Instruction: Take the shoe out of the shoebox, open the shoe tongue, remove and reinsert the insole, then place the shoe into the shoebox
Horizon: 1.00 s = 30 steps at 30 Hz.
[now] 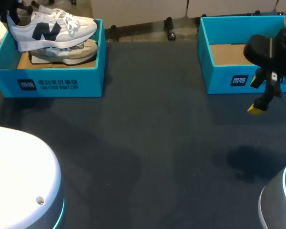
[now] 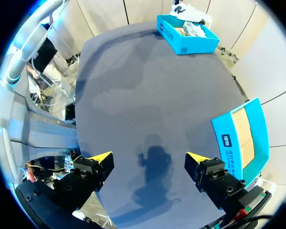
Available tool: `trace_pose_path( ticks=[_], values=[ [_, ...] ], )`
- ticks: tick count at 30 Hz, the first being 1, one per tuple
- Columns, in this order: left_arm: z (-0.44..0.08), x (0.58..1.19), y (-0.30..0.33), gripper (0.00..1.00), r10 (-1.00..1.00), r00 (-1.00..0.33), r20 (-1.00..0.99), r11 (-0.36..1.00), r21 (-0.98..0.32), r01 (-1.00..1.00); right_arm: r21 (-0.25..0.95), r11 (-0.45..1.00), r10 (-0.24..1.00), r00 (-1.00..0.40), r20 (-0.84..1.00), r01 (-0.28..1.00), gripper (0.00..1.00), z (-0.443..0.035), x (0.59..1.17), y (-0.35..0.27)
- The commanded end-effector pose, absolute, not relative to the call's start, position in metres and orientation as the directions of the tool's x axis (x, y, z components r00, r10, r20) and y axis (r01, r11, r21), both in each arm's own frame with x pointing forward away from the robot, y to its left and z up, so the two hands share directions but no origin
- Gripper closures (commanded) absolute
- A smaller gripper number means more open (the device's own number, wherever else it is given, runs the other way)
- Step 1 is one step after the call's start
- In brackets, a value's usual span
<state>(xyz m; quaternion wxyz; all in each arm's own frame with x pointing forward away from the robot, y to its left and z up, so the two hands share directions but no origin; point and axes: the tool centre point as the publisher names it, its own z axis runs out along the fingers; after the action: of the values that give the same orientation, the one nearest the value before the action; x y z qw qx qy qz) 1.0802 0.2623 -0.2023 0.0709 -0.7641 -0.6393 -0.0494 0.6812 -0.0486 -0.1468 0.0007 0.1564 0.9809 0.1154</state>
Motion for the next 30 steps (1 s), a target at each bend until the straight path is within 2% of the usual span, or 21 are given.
trace_pose_path(
  ticks=[1, 12, 30],
  values=[
    [-0.2, 1.077, 0.263, 1.0, 0.97, 0.178, 0.167, -0.174, -0.04, 0.984, 0.223, 0.925, 0.307, -0.951, 0.037, 0.308, 0.0, -0.147, 0.683, -0.048],
    [-0.2, 1.077, 0.263, 1.0, 0.97, 0.178, 0.167, -0.174, -0.04, 0.984, 0.223, 0.925, 0.307, -0.951, 0.037, 0.308, 0.0, -0.147, 0.683, -0.048],
    [-0.195, 1.008, 0.261, 1.0, 0.97, 0.136, 0.203, -0.126, -0.063, 0.99, 0.223, 0.925, 0.307, -0.951, 0.037, 0.308, 0.0, -0.147, 0.683, -0.048]
  ],
)
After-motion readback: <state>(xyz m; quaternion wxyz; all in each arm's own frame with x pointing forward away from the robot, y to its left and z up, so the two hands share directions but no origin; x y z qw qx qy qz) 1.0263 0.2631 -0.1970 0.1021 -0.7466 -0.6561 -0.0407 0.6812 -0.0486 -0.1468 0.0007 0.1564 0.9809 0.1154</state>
